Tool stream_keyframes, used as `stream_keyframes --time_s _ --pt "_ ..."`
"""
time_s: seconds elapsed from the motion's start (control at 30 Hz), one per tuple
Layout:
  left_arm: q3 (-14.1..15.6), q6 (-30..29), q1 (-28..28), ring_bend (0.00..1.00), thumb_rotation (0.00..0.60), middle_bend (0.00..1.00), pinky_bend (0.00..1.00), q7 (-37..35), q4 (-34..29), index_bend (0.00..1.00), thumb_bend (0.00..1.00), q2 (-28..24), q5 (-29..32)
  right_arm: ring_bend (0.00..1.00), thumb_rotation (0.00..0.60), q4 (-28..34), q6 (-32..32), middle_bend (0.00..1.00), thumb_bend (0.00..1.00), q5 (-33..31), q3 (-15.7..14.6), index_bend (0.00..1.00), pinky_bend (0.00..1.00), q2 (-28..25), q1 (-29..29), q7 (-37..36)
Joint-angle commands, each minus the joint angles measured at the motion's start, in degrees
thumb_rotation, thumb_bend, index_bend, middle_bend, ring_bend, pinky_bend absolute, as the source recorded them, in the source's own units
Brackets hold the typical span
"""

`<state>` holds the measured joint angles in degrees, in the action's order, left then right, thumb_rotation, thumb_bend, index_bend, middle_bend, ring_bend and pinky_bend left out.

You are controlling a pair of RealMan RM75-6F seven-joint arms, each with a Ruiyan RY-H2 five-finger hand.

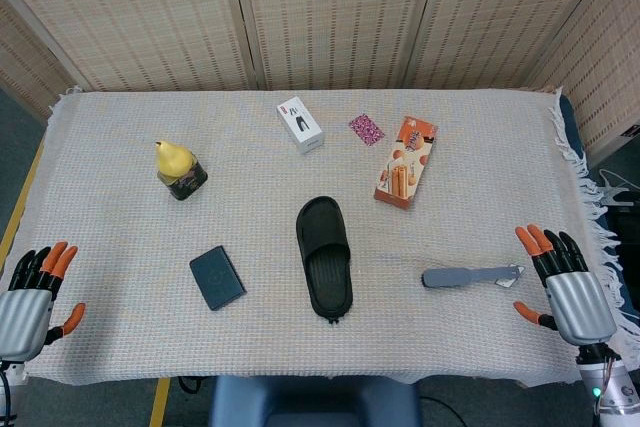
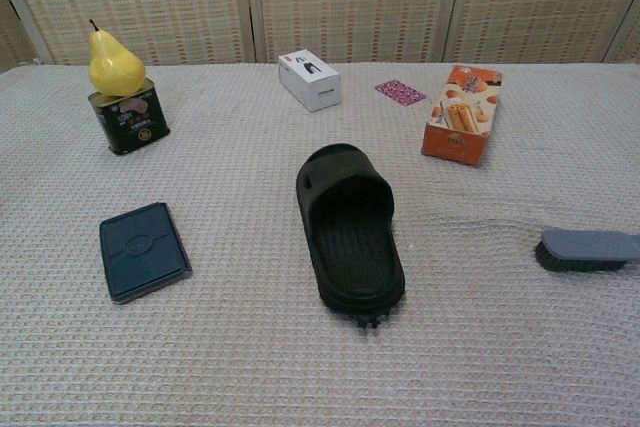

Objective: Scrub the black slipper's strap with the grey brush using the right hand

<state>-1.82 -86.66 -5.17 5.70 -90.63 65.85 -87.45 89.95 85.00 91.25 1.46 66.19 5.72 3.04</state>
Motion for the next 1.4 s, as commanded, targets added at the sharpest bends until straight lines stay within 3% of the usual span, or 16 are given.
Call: stream_keyframes --time_s 0.03,0.27,0.4,0.8,1.4 --pt "0.0 -0.3 0.1 0.0 0.6 0.0 0.01 0.1 -0.1 0.0 0.34 0.1 -0.1 0.0 0.6 0.5 -0.9 0.0 0.02 -0.7 -0.1 0.0 0.0 -0.2 0.2 0.6" --pt "-0.3 -0.4 0.0 0.0 0.6 0.0 0.01 -1.2 0.0 0.0 0.34 -0.2 -0.3 0.0 0.6 -0.1 -6.6 0.03 0.06 -4.0 0.5 0.01 0.01 1.3 2.5 3.6" --pt "-0.6 -0.6 -0.2 0.0 0.6 0.0 0.01 -1.3 0.5 0.0 0.34 0.0 -0.4 0.01 0.6 -1.5 -11.0 0.14 0.08 -5.2 1.3 0.13 0.11 2.8 5.3 4.9" --pt "-0.3 1.4 -0.7 0.0 0.6 0.0 0.01 -1.2 1.1 0.0 0.34 0.3 0.7 0.11 0.6 -8.9 -21.0 0.22 0.1 -7.7 0.2 0.28 0.3 8.8 10.2 4.0" --pt "-0.5 2.3 -0.8 0.0 0.6 0.0 0.01 -1.4 1.2 0.0 0.34 0.0 1.8 0.2 0.6 -14.3 -24.6 0.28 0.14 -7.8 0.3 0.37 0.35 13.9 14.4 3.3"
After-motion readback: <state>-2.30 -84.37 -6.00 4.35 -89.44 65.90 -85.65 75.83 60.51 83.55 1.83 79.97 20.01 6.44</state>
